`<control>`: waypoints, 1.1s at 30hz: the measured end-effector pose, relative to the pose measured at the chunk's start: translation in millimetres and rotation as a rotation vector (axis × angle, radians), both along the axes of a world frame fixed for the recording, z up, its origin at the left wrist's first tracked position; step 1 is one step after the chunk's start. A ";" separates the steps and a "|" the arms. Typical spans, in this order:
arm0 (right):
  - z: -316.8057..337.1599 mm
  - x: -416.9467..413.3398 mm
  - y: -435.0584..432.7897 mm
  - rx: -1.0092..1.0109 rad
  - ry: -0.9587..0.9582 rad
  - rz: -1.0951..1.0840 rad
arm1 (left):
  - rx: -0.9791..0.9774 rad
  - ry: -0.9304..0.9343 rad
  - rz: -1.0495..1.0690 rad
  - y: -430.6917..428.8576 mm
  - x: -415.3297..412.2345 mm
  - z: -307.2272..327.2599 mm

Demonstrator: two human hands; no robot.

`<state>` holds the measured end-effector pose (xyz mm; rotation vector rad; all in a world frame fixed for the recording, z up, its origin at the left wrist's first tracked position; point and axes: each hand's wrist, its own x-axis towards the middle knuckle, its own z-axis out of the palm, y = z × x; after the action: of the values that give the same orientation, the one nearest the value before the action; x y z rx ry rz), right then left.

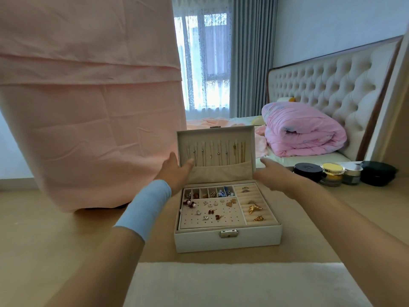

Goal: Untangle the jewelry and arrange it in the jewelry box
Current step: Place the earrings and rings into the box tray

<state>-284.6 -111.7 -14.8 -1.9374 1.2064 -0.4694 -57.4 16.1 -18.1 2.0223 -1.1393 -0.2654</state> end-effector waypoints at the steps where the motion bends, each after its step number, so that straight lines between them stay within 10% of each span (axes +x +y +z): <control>1: 6.7 2.0 -2.8 -0.020 -0.050 0.005 | -0.047 -0.008 -0.001 -4.7 0.8 10.6; 12: 41.5 10.6 -12.9 -0.007 -0.283 0.091 | -0.213 0.086 -0.060 -24.6 2.9 46.6; 33: -42.6 -88.5 36.4 -0.637 0.046 0.320 | -0.055 -0.641 -0.245 94.8 -16.7 -24.6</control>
<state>-373.1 -75.3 -57.3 -2.6362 0.7960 -0.6970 -74.1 110.9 -42.7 1.9688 -1.7653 0.3199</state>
